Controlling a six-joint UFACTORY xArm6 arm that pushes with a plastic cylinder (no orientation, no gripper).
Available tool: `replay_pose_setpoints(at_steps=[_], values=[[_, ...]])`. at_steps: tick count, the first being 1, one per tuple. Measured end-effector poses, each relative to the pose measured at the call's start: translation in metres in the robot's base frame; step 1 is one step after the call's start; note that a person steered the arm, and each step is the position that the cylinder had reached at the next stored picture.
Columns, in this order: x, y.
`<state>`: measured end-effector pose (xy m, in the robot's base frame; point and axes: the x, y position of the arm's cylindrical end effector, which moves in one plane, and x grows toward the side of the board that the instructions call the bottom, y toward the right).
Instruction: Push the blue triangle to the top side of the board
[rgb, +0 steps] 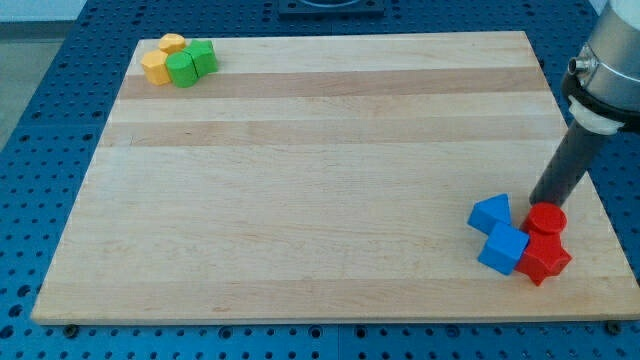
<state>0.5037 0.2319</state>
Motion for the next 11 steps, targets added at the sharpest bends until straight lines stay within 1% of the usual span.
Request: replay_pose_setpoints(at_steps=[1,3,4,5,6,8,9,10,11], values=[[-0.002,0.0],[-0.009,0.046],[0.006,0.058],[0.034,0.058],[0.048,0.058],[0.089,0.04],[0.095,0.021],[0.093,-0.002],[0.077,-0.017]])
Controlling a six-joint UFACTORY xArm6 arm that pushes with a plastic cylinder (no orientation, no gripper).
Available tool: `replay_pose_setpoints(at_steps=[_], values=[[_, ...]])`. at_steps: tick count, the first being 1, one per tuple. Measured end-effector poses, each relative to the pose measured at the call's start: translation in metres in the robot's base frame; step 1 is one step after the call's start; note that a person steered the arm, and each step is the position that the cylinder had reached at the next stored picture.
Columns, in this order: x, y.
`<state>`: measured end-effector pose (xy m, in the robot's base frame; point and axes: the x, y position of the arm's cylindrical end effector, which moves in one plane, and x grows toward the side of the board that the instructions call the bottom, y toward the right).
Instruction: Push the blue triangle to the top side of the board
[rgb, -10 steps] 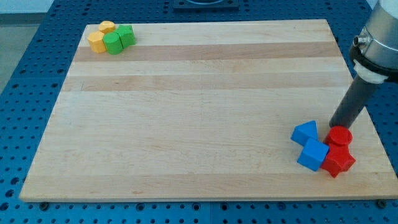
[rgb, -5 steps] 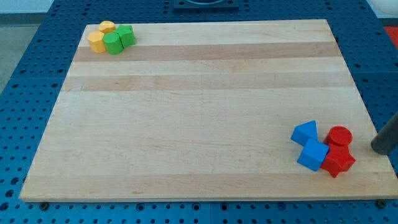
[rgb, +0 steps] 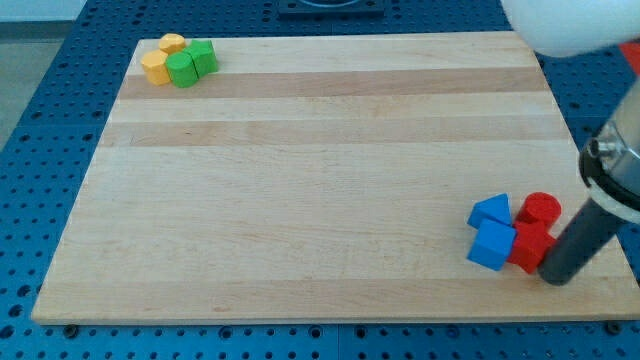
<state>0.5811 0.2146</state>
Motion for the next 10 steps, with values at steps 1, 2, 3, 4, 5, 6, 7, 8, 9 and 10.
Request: replay_pose_setpoints(at_steps=[1,2,3,4,5,6,7,8,9,10], values=[[-0.019,0.0],[-0.036,-0.007],[-0.041,-0.033],[-0.046,-0.062],[-0.059,-0.086],[-0.08,-0.111],[-0.103,-0.14],[-0.122,-0.166],[-0.136,-0.186],[-0.141,-0.185]])
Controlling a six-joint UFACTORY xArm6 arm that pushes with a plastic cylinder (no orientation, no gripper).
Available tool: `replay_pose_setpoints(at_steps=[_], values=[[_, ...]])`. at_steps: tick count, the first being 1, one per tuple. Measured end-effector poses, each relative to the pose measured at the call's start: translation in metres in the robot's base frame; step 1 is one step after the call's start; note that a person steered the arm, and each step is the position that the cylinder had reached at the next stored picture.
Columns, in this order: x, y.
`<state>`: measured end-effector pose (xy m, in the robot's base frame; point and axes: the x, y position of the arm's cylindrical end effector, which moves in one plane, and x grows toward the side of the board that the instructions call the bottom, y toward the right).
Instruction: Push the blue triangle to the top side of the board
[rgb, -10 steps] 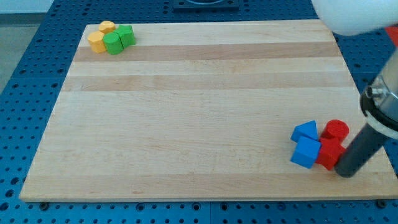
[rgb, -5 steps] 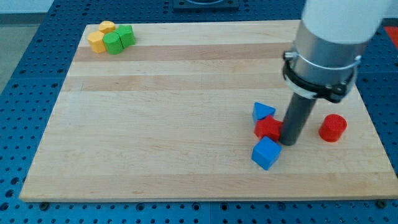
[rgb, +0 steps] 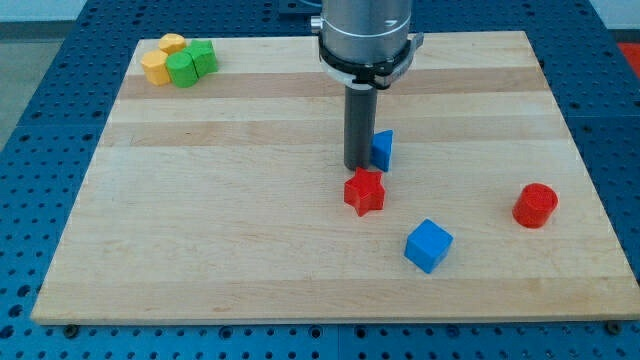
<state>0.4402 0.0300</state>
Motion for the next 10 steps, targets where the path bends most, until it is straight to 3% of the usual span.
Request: replay_pose_setpoints(at_steps=[6,8,10], values=[[-0.023,0.069],[-0.073,0.069],[-0.079,0.084]])
